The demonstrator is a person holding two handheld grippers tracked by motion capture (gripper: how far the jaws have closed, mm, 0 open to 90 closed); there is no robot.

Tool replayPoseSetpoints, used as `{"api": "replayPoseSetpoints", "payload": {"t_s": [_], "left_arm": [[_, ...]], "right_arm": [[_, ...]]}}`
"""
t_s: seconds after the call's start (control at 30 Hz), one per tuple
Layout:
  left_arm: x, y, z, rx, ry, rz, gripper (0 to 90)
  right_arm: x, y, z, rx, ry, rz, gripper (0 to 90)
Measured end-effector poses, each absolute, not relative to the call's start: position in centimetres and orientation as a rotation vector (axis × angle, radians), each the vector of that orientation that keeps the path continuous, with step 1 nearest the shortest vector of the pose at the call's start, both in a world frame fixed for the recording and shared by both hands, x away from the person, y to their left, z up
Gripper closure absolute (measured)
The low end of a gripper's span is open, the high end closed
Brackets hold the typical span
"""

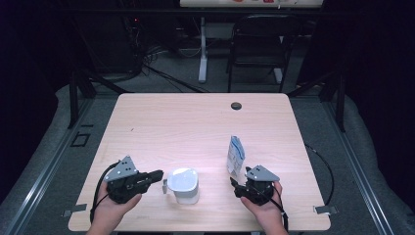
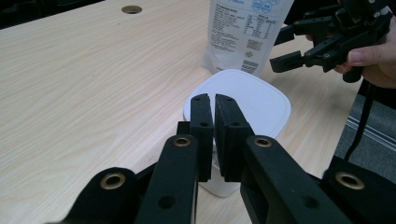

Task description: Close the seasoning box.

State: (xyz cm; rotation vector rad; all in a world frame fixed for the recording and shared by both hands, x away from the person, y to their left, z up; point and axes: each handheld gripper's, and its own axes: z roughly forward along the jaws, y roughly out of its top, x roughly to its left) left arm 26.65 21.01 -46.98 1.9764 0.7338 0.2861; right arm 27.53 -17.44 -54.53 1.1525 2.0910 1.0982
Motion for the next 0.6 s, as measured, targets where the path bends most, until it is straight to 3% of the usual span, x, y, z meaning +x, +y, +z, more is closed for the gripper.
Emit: {"api": "replayPoseSetpoints", "payload": {"t_s": [0.6], "left_arm": [[28.5,24.2,-48.6,1.902,0.901,0.317,65.7]], "right_arm": [[27.5,-17.3,-54.6,1.149,2.089,1.112,33.1]]}}
